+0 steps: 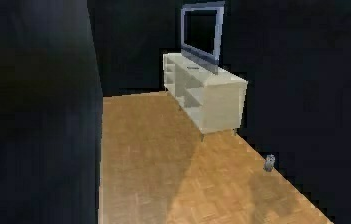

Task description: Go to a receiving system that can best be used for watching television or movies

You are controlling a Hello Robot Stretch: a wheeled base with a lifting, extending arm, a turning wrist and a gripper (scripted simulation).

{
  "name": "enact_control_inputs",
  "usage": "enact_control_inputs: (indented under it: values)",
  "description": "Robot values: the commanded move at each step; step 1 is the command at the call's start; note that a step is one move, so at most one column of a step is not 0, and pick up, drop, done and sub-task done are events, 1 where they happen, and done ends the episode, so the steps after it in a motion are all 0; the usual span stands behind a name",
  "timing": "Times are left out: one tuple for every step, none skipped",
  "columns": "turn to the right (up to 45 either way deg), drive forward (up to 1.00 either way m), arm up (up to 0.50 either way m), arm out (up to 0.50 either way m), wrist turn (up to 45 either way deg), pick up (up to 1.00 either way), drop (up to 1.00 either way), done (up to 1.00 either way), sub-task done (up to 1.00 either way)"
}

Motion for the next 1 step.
enact_control_inputs:
  values:
    - [45.0, 0.00, 0.00, 0.00, 0.0, 0.00, 0.00, 0.00, 0.00]
